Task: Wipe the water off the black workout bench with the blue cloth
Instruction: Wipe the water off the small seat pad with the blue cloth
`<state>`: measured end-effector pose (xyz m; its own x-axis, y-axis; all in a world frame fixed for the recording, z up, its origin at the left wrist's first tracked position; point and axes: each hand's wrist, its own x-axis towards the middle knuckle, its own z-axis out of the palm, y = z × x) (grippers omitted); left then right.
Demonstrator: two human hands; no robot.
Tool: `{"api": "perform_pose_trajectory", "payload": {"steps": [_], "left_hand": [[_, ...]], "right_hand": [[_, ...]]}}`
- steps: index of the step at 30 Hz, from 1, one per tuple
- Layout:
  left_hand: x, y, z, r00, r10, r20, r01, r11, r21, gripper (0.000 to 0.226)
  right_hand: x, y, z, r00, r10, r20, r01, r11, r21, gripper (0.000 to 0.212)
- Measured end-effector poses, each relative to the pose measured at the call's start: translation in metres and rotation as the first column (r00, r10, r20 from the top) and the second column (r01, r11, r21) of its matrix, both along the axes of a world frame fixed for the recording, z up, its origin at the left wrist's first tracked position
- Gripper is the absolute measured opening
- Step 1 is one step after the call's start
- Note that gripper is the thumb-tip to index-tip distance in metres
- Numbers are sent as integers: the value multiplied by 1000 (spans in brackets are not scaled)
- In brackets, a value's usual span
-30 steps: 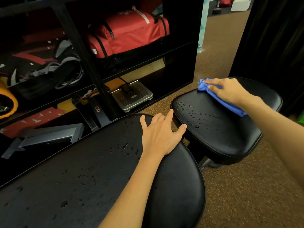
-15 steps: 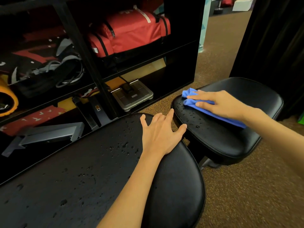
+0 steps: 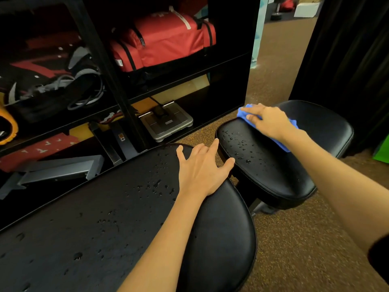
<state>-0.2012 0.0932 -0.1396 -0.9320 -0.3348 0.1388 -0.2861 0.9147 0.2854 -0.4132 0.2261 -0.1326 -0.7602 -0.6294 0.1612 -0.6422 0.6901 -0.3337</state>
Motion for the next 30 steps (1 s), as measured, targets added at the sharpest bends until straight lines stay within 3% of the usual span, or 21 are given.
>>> {"api": "perform_pose_trajectory", "payload": {"steps": [9,13,21,24,30], "left_hand": [[-2,0,-1,1000,0,-16,0,1000,-4,69],[-2,0,-2,1000,-1,-8,1,1000,-8,69],[-1,0,0,1000,5,1,-5,1000,1,68],[-1,-1,-1,1000,7,2,-7,1000,-7,69],[-1,-1,-3,1000,8,3,-8,1000,-12,69]], "right_hand": [[61,60,4,971,240,-4,-239,966,-100,39],[30,80,7,995,100,17,-96,983,-158,38],[-6,41,3,974,-224,32,226,972,-65,38],[3,23,5,978,-207,14,208,978,-32,36],[48,26,-3,1000,3,25,-2,998,-68,36]]}}
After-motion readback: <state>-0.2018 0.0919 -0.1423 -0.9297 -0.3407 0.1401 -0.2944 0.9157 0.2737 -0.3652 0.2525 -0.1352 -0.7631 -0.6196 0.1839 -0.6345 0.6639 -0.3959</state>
